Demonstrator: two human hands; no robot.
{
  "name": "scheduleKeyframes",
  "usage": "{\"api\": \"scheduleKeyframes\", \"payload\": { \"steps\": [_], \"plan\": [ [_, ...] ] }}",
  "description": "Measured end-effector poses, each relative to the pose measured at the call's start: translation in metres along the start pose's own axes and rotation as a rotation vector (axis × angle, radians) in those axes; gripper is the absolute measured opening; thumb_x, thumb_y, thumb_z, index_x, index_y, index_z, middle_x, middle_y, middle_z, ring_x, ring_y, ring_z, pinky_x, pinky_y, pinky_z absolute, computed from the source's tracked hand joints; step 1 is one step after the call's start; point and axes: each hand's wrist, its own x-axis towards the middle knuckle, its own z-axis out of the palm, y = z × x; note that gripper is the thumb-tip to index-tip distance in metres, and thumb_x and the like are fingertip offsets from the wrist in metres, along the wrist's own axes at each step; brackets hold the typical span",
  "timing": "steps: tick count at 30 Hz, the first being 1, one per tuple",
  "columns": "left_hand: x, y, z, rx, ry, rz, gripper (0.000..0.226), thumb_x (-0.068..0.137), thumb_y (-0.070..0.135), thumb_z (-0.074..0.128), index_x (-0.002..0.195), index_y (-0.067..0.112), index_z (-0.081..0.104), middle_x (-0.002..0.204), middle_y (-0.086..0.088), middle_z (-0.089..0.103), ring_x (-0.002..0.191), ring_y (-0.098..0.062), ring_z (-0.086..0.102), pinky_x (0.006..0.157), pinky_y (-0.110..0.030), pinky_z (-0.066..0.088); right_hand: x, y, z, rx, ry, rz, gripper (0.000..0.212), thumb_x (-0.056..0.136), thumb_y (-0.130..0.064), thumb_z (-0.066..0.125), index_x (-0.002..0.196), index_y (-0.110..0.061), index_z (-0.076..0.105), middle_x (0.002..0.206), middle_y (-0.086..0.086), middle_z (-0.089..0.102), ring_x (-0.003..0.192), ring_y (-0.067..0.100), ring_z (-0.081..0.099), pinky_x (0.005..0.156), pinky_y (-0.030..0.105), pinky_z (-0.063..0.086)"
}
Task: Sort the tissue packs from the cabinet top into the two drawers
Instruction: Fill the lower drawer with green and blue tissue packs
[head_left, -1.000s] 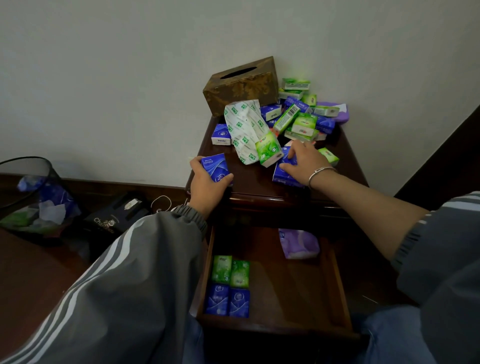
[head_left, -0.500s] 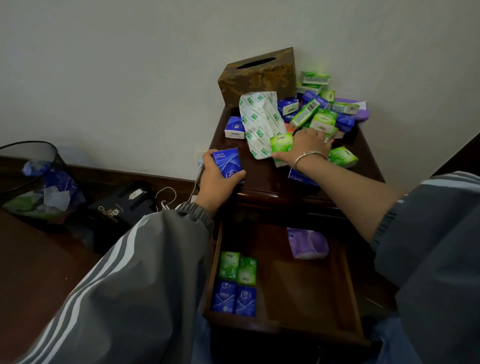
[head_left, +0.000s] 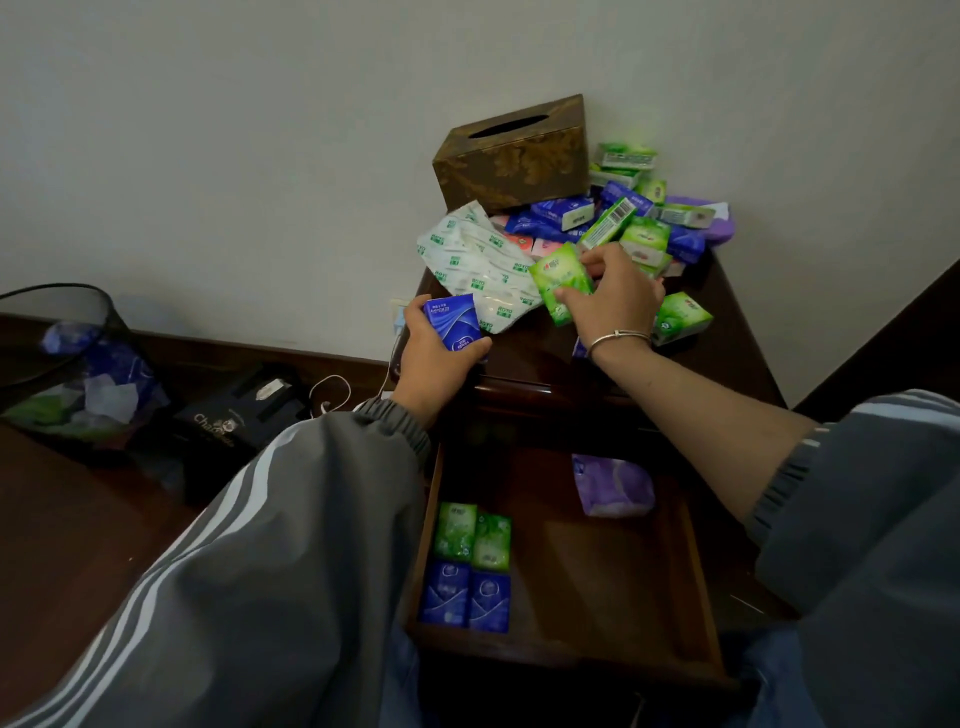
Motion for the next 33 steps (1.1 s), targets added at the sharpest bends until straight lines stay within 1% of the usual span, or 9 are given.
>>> {"api": "scheduleKeyframes", "payload": {
  "steps": [3, 7, 9, 12, 15, 18, 21, 26, 33],
  "plan": [
    [0.001, 0.005, -0.001, -0.094, -0.018, -0.051, 0.081, 0.081, 0.017, 0.074, 0.139, 0.018, 0.018, 0.129, -0.004, 0.045, 0.113, -0.017, 0.054, 0.094, -0.031, 0.050, -0.002, -0.005, -0.012, 0.210, 0.009, 0.120, 0.039, 0.070, -0.029, 0.079, 0.099, -0.017, 0.058, 0.099, -0.002, 0.066, 0.086, 0.012, 0.058, 0.092, 0.039, 0.047],
    [-0.008, 0.016, 0.002, -0.271, -0.055, -0.132, 0.061, 0.092, 0.020, 0.057, 0.139, 0.020, 0.019, 0.124, -0.002, 0.048, 0.095, -0.008, 0.057, 0.070, -0.020, 0.050, -0.015, -0.014, -0.028, 0.531, -0.178, 0.201, 0.036, 0.067, -0.023, 0.082, 0.092, -0.019, 0.056, 0.092, -0.004, 0.063, 0.086, 0.011, 0.061, 0.082, 0.031, 0.054],
    [-0.017, 0.021, 0.008, -0.422, -0.074, -0.186, 0.047, 0.097, 0.027, 0.048, 0.136, 0.018, 0.025, 0.126, -0.006, 0.052, 0.099, -0.017, 0.062, 0.077, -0.031, 0.055, -0.027, -0.017, -0.032, 0.535, -0.258, 0.172, 0.035, 0.067, -0.023, 0.083, 0.090, -0.021, 0.057, 0.087, -0.009, 0.062, 0.083, 0.007, 0.061, 0.077, 0.025, 0.051],
    [-0.032, 0.023, 0.020, -0.636, -0.271, -0.228, 0.057, 0.097, 0.050, 0.041, 0.142, 0.018, 0.028, 0.135, -0.009, 0.055, 0.115, -0.026, 0.061, 0.099, -0.050, 0.048, -0.052, -0.021, -0.033, 0.519, -0.314, 0.126, 0.030, 0.070, -0.023, 0.081, 0.090, -0.017, 0.059, 0.084, -0.006, 0.062, 0.078, 0.006, 0.059, 0.070, 0.017, 0.046],
    [-0.040, 0.020, 0.029, -0.610, -0.348, -0.251, 0.063, 0.091, 0.051, 0.052, 0.141, 0.020, 0.031, 0.134, -0.008, 0.056, 0.109, -0.023, 0.066, 0.093, -0.049, 0.053, -0.072, -0.023, -0.032, 0.407, -0.328, -0.020, 0.017, 0.085, -0.024, 0.066, 0.088, -0.007, 0.066, 0.084, 0.003, 0.066, 0.077, 0.012, 0.060, 0.071, 0.025, 0.046],
    [-0.035, 0.016, 0.025, -0.565, -0.217, -0.267, 0.054, 0.090, 0.042, 0.059, 0.131, 0.020, 0.033, 0.118, -0.005, 0.062, 0.085, -0.017, 0.073, 0.067, -0.034, 0.060, -0.065, -0.012, -0.040, 0.228, -0.274, -0.083, 0.027, 0.095, -0.020, 0.049, 0.095, -0.005, 0.071, 0.097, 0.012, 0.070, 0.094, 0.024, 0.061, 0.083, 0.036, 0.043],
    [-0.021, 0.008, 0.010, -0.505, -0.076, -0.248, 0.052, 0.088, 0.042, 0.061, 0.128, 0.024, 0.032, 0.114, -0.002, 0.063, 0.087, -0.018, 0.072, 0.055, -0.026, 0.056, -0.036, 0.010, -0.050, 0.003, -0.154, -0.087, 0.033, 0.092, -0.028, 0.054, 0.114, -0.006, 0.064, 0.118, 0.015, 0.063, 0.112, 0.031, 0.054, 0.097, 0.040, 0.041],
    [-0.010, -0.006, -0.001, -0.427, -0.072, -0.230, 0.052, 0.089, 0.042, 0.060, 0.129, 0.023, 0.031, 0.115, -0.004, 0.062, 0.093, -0.021, 0.069, 0.056, -0.024, 0.055, -0.003, 0.035, -0.043, -0.488, -0.529, -0.134, 0.089, 0.072, -0.063, 0.065, 0.142, -0.020, 0.031, 0.143, 0.011, 0.039, 0.126, 0.034, 0.042, 0.100, 0.045, 0.042],
    [-0.008, -0.018, -0.008, -0.442, -0.092, -0.234, 0.051, 0.089, 0.046, 0.058, 0.130, 0.026, 0.035, 0.120, -0.003, 0.062, 0.100, -0.019, 0.068, 0.062, -0.026, 0.055, -0.007, 0.055, -0.019, -0.566, -0.402, -0.243, 0.082, 0.070, -0.055, 0.069, 0.136, -0.018, 0.035, 0.129, 0.013, 0.046, 0.110, 0.035, 0.047, 0.092, 0.041, 0.039]
  ]
}}
